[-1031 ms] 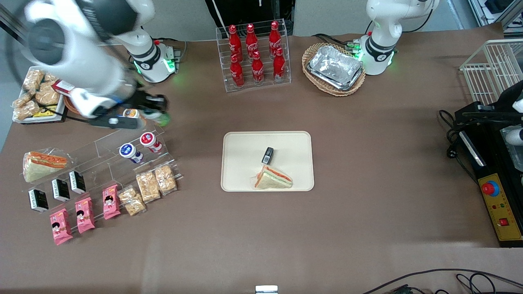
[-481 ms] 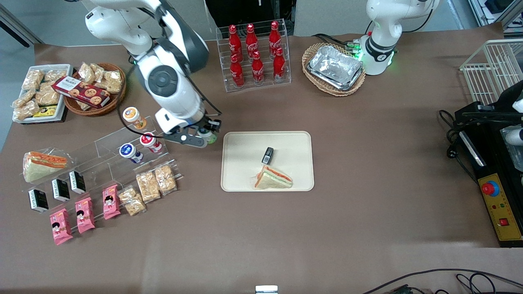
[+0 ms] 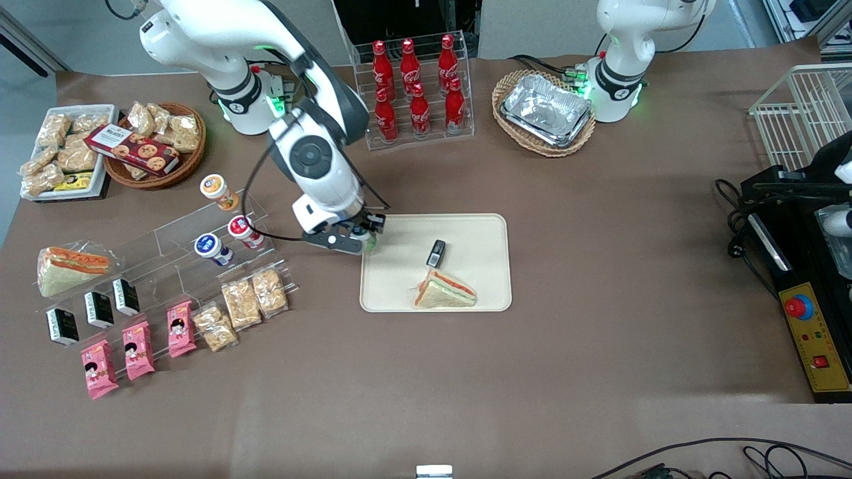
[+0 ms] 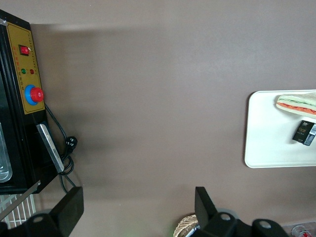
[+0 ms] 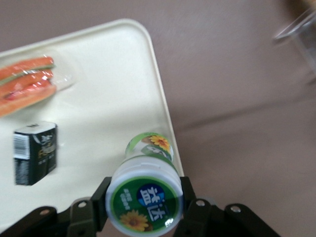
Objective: Place green gum on tray
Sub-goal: 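Carry the held green bottle over to the cream tray, then lower the green bottle onto the tray and open the right gripper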
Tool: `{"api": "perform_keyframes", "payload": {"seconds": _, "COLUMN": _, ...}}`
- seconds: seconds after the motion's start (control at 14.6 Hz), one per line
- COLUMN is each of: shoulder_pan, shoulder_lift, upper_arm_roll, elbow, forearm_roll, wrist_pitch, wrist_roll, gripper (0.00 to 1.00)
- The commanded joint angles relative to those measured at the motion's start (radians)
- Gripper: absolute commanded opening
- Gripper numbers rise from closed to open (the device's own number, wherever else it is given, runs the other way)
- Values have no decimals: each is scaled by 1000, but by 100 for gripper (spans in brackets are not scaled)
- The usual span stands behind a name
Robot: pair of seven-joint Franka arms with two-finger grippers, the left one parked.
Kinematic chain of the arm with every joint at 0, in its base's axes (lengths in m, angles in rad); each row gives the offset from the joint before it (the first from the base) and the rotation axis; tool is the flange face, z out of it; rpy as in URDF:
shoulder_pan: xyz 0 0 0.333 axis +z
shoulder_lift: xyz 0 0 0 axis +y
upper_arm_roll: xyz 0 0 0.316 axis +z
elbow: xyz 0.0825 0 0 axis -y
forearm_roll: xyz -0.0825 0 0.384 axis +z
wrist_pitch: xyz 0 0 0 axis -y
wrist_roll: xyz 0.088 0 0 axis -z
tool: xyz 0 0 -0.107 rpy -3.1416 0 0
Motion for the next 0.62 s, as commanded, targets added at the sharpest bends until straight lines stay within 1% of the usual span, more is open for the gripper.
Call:
{"api": "perform_keyframes", "payload": {"seconds": 0.0, "shoulder_pan": 44, "shoulder_lift": 95, "upper_arm_roll": -10, "elbow": 4, "forearm_roll": 12, "wrist_pitch": 103, "wrist_roll": 26, "gripper": 45}}
{"api": "perform_keyframes", "payload": {"seconds": 0.14, "shoulder_pan": 64, "shoulder_lift": 128, "upper_arm_roll": -10, "elbow": 4, "forearm_roll": 12, "wrist_pitch": 143, "wrist_roll": 28, "gripper": 45}}
{"api": "perform_keyframes", "payload": {"seconds": 0.34, "shoulder_pan": 64, "shoulder_lift": 133, "upper_arm_roll": -10, "elbow": 4, "forearm_roll": 14, "wrist_pitch": 143, "wrist_roll": 26, "gripper": 46}}
{"api": "perform_keyframes", "payload": {"seconds": 0.55, "shoulder_pan": 66, "shoulder_lift": 141, "upper_arm_roll": -10, "elbow": 7, "forearm_roll": 15, "wrist_pitch": 144, "wrist_roll": 26, "gripper": 50}}
